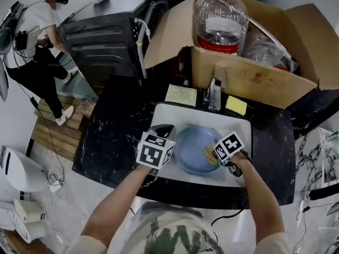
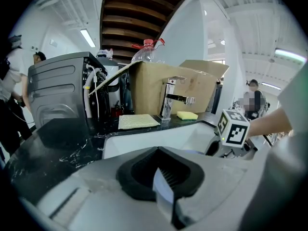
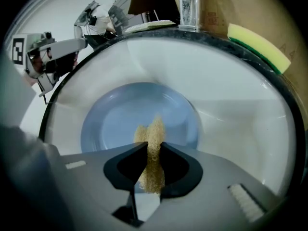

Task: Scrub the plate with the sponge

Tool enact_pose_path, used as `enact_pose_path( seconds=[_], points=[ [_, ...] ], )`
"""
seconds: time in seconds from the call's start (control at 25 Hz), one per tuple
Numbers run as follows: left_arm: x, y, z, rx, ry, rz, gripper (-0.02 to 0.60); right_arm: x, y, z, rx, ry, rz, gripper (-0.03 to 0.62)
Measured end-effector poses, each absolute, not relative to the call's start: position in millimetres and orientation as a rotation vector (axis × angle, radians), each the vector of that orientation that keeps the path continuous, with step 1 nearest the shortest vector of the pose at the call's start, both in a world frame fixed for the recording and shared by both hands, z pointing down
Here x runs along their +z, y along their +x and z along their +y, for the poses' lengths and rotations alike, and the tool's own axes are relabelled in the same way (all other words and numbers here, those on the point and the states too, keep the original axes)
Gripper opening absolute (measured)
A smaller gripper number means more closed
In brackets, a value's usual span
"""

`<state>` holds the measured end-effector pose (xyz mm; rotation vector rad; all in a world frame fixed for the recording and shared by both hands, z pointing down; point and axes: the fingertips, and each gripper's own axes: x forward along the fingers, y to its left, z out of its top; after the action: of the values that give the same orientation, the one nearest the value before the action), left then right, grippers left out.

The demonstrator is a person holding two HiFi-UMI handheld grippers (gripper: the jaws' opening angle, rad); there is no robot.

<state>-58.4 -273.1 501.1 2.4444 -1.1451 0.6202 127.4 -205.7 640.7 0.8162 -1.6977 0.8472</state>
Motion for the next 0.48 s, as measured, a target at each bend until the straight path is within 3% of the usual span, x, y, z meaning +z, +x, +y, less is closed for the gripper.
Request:
enact_pose_path(
  seconds=[0.48],
  points=[
    [502,-63,-272,0.601,2.428,-1.157,-0.002,633,87,-178,0.839,0.61,-1.786,0.08]
  ],
)
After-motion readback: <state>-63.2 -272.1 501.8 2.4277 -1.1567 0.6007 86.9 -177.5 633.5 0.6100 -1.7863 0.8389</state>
